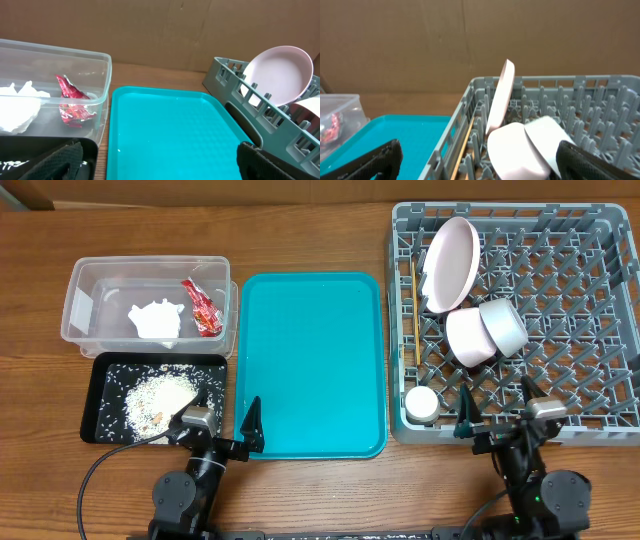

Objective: Sort waste into correct bins and load items into the dishwasher

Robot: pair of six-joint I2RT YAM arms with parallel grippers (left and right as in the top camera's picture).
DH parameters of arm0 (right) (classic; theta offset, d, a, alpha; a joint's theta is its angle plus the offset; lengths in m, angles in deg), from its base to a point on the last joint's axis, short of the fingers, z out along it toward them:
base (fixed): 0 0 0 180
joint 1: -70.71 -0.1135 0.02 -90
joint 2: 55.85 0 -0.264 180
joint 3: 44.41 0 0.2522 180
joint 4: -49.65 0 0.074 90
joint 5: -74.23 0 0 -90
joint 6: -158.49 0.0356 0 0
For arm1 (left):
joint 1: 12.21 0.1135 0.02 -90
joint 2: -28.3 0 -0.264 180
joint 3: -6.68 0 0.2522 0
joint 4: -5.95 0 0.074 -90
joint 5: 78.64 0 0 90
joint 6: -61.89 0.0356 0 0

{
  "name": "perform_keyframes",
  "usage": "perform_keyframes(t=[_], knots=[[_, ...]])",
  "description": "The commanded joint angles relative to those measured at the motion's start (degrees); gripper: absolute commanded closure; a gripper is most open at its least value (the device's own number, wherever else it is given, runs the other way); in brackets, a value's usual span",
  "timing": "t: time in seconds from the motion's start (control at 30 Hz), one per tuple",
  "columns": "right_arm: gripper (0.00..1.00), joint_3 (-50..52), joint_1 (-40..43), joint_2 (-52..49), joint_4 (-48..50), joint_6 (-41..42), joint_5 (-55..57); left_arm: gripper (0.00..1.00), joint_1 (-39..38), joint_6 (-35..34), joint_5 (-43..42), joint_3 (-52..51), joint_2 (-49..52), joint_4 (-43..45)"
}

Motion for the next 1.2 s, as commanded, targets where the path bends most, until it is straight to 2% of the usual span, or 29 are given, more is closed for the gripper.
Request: perform_keyframes(t=[0.0, 0.23, 0.47, 0.6, 1.17], knots=[[0.0, 6.32, 0.33, 3.43, 5.55, -0.35, -0.35, 0.0, 0.61, -0.61, -0.37, -0.22, -0.55, -0.07], [0.0, 14.84, 0.7, 3.39, 17.73, 0.07, -0.33, 0.0, 0.61, -0.61, -0.37, -0.22, -0.55, -0.07], [0.0, 14.71, 0.85, 3.39, 16.52, 0.02, -0.11, 0.0, 0.61, -0.61, -0.37, -0.22, -0.55, -0.07], [0.0, 14.71, 0.85, 3.39, 12.17, 0.04, -0.11, 0.0, 0.61, -0.61, -0.37, -0.22, -0.55, -0.07], [0.0, 14.69, 0.85, 3.23, 12.22, 0.04, -0.11, 0.0, 0.61, -0.61, -0.37, -0.22, -0.55, -0.07]])
